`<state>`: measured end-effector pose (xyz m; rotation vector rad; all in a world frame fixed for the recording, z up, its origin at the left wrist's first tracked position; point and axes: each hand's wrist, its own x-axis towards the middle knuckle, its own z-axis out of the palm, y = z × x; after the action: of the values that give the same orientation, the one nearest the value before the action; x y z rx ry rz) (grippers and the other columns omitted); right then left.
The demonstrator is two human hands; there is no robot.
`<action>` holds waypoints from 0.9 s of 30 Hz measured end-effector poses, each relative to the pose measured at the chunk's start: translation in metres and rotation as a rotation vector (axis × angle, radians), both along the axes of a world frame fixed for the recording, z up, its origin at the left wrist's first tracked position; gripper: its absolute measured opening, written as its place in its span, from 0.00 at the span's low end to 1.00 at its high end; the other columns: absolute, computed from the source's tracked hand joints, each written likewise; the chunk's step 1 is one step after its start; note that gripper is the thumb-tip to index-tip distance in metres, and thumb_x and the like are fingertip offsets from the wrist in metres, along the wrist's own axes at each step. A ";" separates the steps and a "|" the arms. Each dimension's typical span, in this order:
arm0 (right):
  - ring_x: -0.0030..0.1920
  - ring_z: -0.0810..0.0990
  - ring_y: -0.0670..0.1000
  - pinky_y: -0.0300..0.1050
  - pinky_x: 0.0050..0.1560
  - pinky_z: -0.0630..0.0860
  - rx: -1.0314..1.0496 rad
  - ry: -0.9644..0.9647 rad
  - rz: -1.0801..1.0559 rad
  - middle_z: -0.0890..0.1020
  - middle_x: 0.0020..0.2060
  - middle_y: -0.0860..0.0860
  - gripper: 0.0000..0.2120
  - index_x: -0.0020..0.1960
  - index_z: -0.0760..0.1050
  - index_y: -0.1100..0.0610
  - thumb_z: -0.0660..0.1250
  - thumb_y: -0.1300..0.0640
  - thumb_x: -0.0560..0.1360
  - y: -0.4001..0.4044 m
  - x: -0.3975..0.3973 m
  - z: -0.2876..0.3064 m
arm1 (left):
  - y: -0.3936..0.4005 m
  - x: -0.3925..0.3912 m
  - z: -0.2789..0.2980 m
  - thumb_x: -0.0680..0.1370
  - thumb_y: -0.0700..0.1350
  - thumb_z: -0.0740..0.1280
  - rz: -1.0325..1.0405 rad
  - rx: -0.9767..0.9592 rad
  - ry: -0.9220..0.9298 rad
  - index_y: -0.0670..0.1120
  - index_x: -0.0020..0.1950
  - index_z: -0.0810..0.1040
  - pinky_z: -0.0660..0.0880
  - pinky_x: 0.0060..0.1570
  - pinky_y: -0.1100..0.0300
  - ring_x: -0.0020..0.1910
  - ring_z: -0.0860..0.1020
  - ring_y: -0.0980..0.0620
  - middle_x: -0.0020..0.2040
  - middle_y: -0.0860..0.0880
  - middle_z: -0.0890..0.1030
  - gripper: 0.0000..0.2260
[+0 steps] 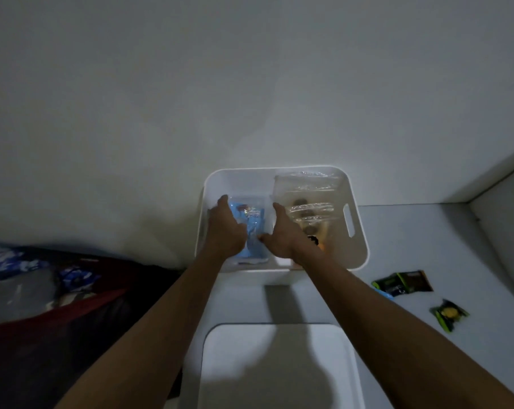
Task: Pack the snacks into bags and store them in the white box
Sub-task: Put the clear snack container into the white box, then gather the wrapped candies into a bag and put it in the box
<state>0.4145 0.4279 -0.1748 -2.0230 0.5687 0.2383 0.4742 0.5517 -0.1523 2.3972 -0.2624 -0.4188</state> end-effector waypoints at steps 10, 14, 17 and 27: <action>0.50 0.83 0.54 0.56 0.54 0.80 -0.002 -0.236 -0.313 0.83 0.52 0.53 0.27 0.69 0.69 0.47 0.71 0.48 0.72 -0.004 -0.137 0.088 | 0.024 -0.102 0.064 0.76 0.46 0.72 -0.033 -0.251 -0.151 0.48 0.70 0.69 0.71 0.66 0.51 0.64 0.75 0.44 0.66 0.43 0.76 0.25; 0.50 0.84 0.52 0.58 0.52 0.81 0.052 -0.243 -0.417 0.84 0.51 0.52 0.24 0.67 0.71 0.48 0.71 0.48 0.73 -0.016 -0.228 0.097 | 0.020 -0.166 0.064 0.75 0.45 0.72 -0.094 -0.360 -0.106 0.47 0.68 0.72 0.71 0.63 0.56 0.63 0.76 0.49 0.64 0.46 0.78 0.22; 0.50 0.84 0.54 0.57 0.51 0.82 0.063 -0.215 -0.503 0.84 0.52 0.54 0.21 0.66 0.73 0.49 0.71 0.50 0.75 -0.027 -0.293 0.092 | 0.014 -0.212 0.049 0.75 0.45 0.73 -0.144 -0.390 -0.057 0.46 0.66 0.73 0.73 0.63 0.54 0.61 0.77 0.49 0.61 0.46 0.79 0.21; 0.52 0.81 0.48 0.46 0.51 0.79 -0.127 -0.066 -0.708 0.81 0.56 0.51 0.18 0.65 0.74 0.50 0.68 0.47 0.77 -0.085 -0.420 0.018 | -0.025 -0.318 -0.033 0.75 0.47 0.72 -0.256 -0.281 0.014 0.48 0.69 0.71 0.71 0.64 0.52 0.64 0.74 0.46 0.64 0.45 0.76 0.23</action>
<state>-0.0050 0.3425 -0.1571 -1.8109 1.2321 -0.2963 0.1566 0.5262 -0.1857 2.0914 -0.5865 -0.4809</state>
